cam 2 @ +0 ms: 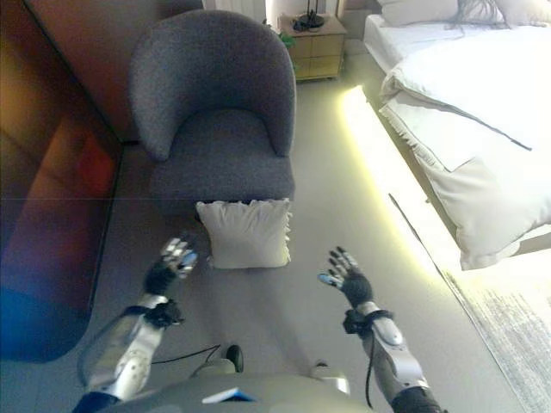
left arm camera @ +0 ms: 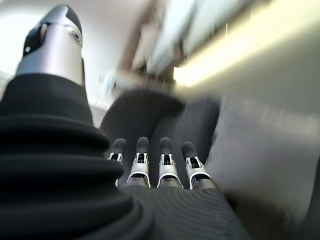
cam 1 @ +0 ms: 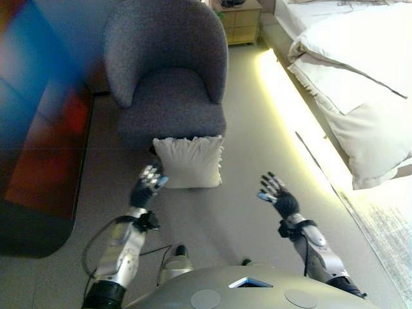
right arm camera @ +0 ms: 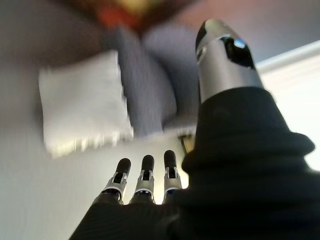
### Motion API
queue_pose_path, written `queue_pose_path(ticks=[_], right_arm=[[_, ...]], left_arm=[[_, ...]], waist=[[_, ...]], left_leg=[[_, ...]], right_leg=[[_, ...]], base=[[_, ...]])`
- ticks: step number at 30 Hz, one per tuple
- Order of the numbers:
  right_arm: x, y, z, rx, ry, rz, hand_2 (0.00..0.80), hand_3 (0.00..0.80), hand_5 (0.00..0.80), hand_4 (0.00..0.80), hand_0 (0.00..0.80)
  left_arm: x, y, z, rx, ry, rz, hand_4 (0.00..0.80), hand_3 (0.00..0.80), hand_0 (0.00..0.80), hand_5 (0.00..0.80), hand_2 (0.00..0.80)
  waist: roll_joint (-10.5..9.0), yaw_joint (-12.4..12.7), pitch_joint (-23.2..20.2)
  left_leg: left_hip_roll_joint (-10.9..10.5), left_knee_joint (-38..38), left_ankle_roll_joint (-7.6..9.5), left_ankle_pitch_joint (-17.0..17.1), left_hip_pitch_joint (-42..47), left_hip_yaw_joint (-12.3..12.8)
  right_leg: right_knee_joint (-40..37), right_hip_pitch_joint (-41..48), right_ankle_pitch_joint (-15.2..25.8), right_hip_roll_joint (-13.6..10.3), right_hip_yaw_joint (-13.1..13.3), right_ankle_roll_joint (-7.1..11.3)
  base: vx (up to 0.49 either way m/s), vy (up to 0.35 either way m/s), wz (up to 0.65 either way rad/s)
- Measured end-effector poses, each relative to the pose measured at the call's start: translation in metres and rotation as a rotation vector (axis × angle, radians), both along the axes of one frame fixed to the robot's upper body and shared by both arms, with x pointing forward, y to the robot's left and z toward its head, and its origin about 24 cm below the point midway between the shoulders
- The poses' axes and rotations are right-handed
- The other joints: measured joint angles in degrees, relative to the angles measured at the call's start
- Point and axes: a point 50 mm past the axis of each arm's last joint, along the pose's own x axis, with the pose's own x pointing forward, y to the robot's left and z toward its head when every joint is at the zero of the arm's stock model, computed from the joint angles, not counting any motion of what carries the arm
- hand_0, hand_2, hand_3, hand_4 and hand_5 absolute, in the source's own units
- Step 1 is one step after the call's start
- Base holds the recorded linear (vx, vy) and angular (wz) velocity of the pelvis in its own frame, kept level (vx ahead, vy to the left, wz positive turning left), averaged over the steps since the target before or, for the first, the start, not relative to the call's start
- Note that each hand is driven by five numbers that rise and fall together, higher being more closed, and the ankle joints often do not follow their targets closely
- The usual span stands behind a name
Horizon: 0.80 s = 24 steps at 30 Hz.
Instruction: Pick up the cushion and take it to the sofa
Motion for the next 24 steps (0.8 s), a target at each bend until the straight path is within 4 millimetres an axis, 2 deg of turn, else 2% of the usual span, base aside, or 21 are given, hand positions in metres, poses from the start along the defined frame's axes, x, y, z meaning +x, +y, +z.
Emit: queue_pose_path(ticks=[6, 12, 14, 16, 18, 19, 20, 21, 22, 24], right_arm=[[-0.002, 0.008, -0.003, 0.05, 0.005, -0.026, 0.0, 0.0, 0.0, 0.0, 0.0], [0.002, 0.013, -0.002, 0.102, -0.008, -0.05, 0.0, 0.0, 0.0, 0.0, 0.0], [0.006, 0.014, -0.001, 0.106, -0.02, -0.056, 0.0, 0.0, 0.0, 0.0, 0.0], [0.006, 0.011, -0.001, 0.108, -0.021, -0.088, 0.0, 0.0, 0.0, 0.0, 0.0], [0.007, 0.009, -0.001, 0.11, -0.028, -0.135, 0.0, 0.0, 0.0, 0.0, 0.0], [0.007, 0.005, 0.002, 0.101, -0.043, -0.15, 0.0, 0.0, 0.0, 0.0, 0.0], [0.005, 0.001, 0.004, 0.095, -0.051, -0.162, 0.0, 0.0, 0.0, 0.0, 0.0], [-0.002, 0.002, 0.0, 0.099, -0.025, -0.173, 0.0, 0.0, 0.0, 0.0, 0.0], [-0.007, 0.003, -0.003, 0.106, -0.009, -0.179, 0.0, 0.0, 0.0, 0.0, 0.0], [-0.015, 0.003, -0.006, 0.113, 0.009, -0.184, 0.0, 0.0, 0.0, 0.0, 0.0]], left_arm=[[-0.016, -0.003, -0.02, -0.093, 0.059, 0.08, 0.0, 0.0, 0.0, 0.0, 0.0], [-0.013, -0.002, -0.015, -0.093, 0.017, 0.07, 0.0, 0.0, 0.0, 0.0, 0.0], [-0.011, -0.003, -0.014, -0.098, 0.011, 0.06, 0.0, 0.0, 0.0, 0.0, 0.0], [-0.005, -0.005, -0.012, -0.103, -0.005, 0.046, 0.0, 0.0, 0.0, 0.0, 0.0], [0.01, -0.008, -0.005, -0.11, -0.046, 0.03, 0.0, 0.0, 0.0, 0.0, 0.0], [0.018, -0.011, -0.003, -0.119, -0.064, 0.021, 0.0, 0.0, 0.0, 0.0, 0.0], [0.024, -0.013, 0.0, -0.125, -0.075, 0.015, 0.0, 0.0, 0.0, 0.0, 0.0], [0.026, -0.012, 0.001, -0.121, -0.079, 0.013, 0.0, 0.0, 0.0, 0.0, 0.0], [0.025, -0.009, 0.002, -0.108, -0.078, 0.009, 0.0, 0.0, 0.0, 0.0, 0.0], [0.024, -0.003, 0.004, -0.101, -0.075, 0.01, 0.0, 0.0, 0.0, 0.0, 0.0]], waist=[[-0.16, 0.07, 0.04], [-0.51, 0.16, 0.81], [-0.35, 0.15, 1.91], [-0.22, 0.17, 2.49], [0.44, 0.08, 5.15], [1.55, -0.32, 6.26], [2.2, -0.71, 6.78], [2.65, -0.73, 6.68], [3.18, -1.13, 6.78], [2.65, -1.54, 6.73]], left_leg=[[0.0, 0.21, 0.1, -0.06, -0.72, 0.03], [-0.54, 0.24, 0.27, -0.05, -0.55, -0.08], [-1.15, 0.29, 0.92, -0.45, 0.2, -0.12], [-2.25, 0.59, 1.51, -0.75, -0.01, -0.55], [-3.54, 4.7, 4.03, -2.98, -1.61, -0.92], [-3.87, 10.99, 6.16, -6.02, -4.79, -1.01], [-3.67, 14.22, 5.24, -7.78, -6.64, -2.13], [-4.1, 13.33, 5.84, -7.82, -5.84, -2.58], [-4.35, 11.53, 6.41, -7.48, -4.62, -3.07], [-4.38, 9.96, 7.47, -6.81, -4.62, -4.47]], right_leg=[[0.16, -0.71, 0.0, -0.03, -0.03, 0.02], [0.72, -0.67, 0.07, -0.65, -0.12, 0.22], [2.41, -0.54, -0.78, -1.52, -0.12, 0.67], [7.09, -2.46, -3.06, -3.05, -0.24, 1.35], [17.85, -6.69, -4.97, -5.08, -0.2, 1.35], [26.19, -10.74, -4.99, -6.36, 0.03, 1.23], [33.57, -14.03, -4.24, -7.28, 0.96, 0.13], [38.0, -16.2, -2.08, -7.9, 2.03, -2.1], [41.07, -18.38, -0.66, -7.85, 3.25, -2.9], [38.78, -20.13, -2.42, -6.16, 4.26, -1.36]], base=[[-0.055, 0.091, 0.01], [0.027, 0.129, 0.01], [-0.02, 0.161, 0.04], [-0.037, 0.221, 0.12], [-0.012, 0.251, 0.16], [0.031, 0.163, 0.4], [0.072, 0.09, 0.51], [0.111, 0.022, 0.43], [0.138, -0.03, 0.38], [0.156, -0.091, 0.35]])
